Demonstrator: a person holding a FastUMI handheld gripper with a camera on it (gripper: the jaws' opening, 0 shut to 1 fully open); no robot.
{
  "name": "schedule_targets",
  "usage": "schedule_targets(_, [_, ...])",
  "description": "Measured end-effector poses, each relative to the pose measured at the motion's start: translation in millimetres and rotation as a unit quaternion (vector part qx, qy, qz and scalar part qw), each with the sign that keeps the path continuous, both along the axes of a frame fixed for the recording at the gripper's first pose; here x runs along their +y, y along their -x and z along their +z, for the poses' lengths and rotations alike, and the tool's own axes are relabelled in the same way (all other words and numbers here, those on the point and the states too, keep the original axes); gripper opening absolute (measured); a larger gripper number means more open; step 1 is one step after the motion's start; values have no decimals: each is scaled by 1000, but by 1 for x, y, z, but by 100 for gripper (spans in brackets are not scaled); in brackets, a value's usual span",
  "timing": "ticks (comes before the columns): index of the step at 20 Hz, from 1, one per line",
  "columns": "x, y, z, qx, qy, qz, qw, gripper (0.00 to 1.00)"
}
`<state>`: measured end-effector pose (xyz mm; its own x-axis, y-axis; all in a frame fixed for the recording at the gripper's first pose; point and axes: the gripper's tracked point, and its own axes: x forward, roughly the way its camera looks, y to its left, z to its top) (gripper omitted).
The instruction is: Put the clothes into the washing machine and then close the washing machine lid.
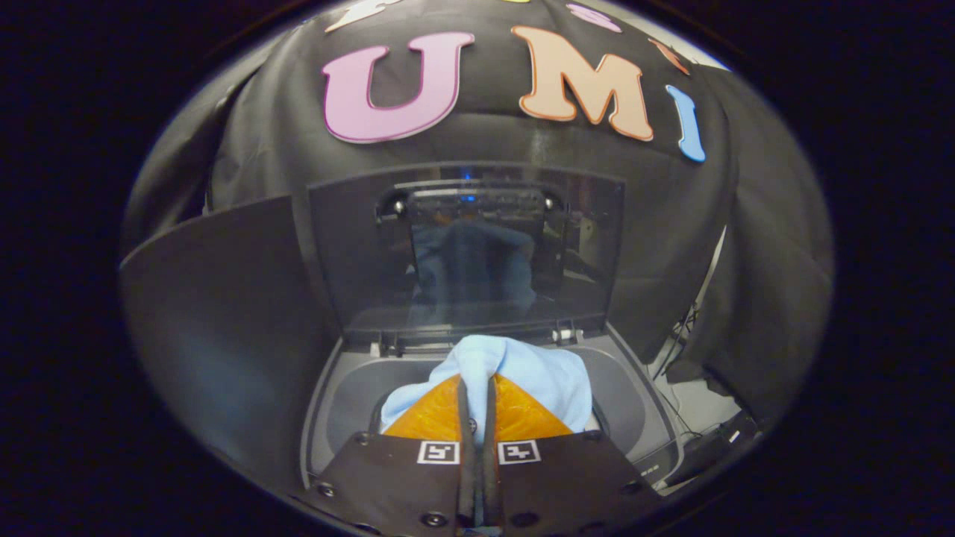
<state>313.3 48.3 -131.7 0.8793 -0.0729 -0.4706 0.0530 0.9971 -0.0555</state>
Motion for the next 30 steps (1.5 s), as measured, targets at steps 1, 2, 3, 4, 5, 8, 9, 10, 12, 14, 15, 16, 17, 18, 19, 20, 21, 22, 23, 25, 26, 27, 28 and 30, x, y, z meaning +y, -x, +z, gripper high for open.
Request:
schedule_targets(1, [2, -2, -11, 9, -2, 1, 1000, 3])
schedule_targets(2, [1, -2, -23, 21, -2, -1, 1000, 5])
schedule_targets(3, [-1, -1, -33, 33, -2, -6, 999, 5])
schedule_targets(4, [-3, 1, -42, 42, -4, -8, 999, 6])
schedule_targets(5, [-3, 1, -46, 48, -8, -10, 999, 8])
schedule_targets(8, [-5, 3, -52, 51, -9, -19, 998, 14])
schedule_targets(9, [-6, 2, -54, 49, -8, -23, 998, 16])
schedule_targets(10, [-6, 0, -58, 48, -12, -24, 998, 26])
schedule_targets(12, [-13, 2, -52, 40, -4, -36, 999, 51])
schedule_targets(14, [-16, 0, -44, 29, 11, -42, 999, 75])
schedule_targets(15, [-18, 0, -36, 24, 16, -43, 999, 87])
schedule_targets(16, [-18, 0, -32, 17, 21, -42, 999, 100])
schedule_targets(17, [-19, -1, -26, 10, 23, -41, 999, 100])
schedule_targets(18, [-17, -1, -18, 2, 25, -40, 999, 100])
schedule_targets(19, [-17, -1, -11, -3, 27, -38, 999, 100])
schedule_targets(20, [-17, 0, -5, -7, 29, -37, 999, 100])
schedule_targets(21, [-15, 0, 1, -10, 28, -34, 999, 100])
schedule_targets(22, [-12, -2, 5, -13, 26, -33, 999, 100])
schedule_targets(23, [-10, -3, 13, -18, 24, -32, 999, 100])
schedule_targets(25, [-2, -4, 29, -32, 16, -28, 999, 100])
schedule_targets(26, [3, -6, 37, -38, 13, -25, 999, 100])
schedule_targets(27, [8, -6, 46, -47, 12, -20, 999, 100])
schedule_targets(28, [11, -8, 55, -56, 13, -20, 998, 100])
schedule_targets(30, [22, -9, 73, -70, 17, -14, 997, 100])
